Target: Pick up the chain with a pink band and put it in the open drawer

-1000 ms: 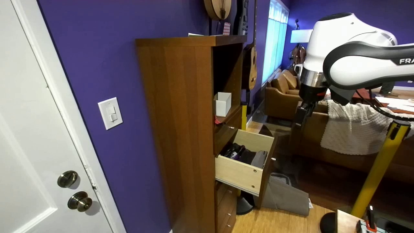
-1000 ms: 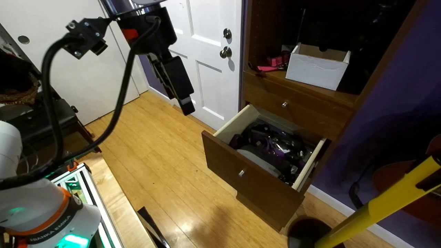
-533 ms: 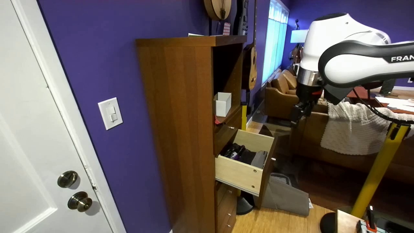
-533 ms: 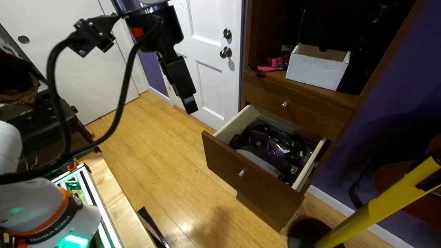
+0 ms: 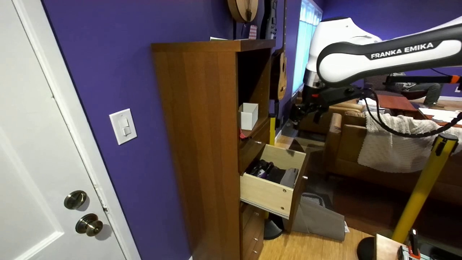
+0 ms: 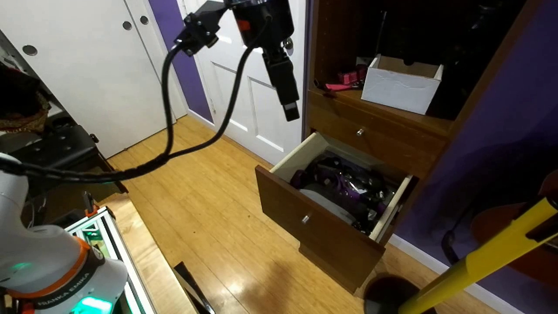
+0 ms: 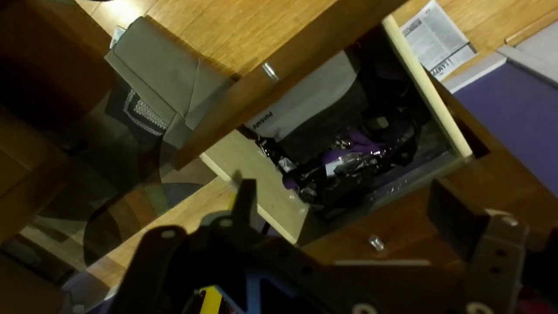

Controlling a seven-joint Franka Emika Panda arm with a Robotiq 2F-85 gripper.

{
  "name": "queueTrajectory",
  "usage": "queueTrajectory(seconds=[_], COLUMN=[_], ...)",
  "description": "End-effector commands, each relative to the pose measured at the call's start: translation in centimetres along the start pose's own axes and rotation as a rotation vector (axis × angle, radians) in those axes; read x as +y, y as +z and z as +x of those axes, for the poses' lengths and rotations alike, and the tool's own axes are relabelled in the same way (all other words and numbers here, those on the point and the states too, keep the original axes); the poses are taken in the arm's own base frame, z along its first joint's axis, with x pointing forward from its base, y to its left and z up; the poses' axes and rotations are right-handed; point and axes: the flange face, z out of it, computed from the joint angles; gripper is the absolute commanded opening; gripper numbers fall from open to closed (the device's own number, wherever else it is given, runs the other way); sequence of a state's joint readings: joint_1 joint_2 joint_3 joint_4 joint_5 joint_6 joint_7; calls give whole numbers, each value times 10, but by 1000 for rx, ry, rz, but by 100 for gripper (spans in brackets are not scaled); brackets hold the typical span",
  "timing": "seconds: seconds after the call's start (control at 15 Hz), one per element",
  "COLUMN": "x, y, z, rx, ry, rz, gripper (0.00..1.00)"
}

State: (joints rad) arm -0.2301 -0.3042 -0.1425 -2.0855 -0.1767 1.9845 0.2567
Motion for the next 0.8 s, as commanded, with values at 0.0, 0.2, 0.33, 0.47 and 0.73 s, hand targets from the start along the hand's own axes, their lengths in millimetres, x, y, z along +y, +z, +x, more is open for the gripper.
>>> queueTrajectory(seconds=[0.0,0.2,0.33,0.47,0.73], x=[-13,-25,-36,-33,-41], y=[0,1,3,1,2], z=[48,72,80,72,79], rx=[76,108,102,101,88], ry=[119,206,242,209,220], rz=[50,127,165,152,183], gripper=[100,100,100,100,100])
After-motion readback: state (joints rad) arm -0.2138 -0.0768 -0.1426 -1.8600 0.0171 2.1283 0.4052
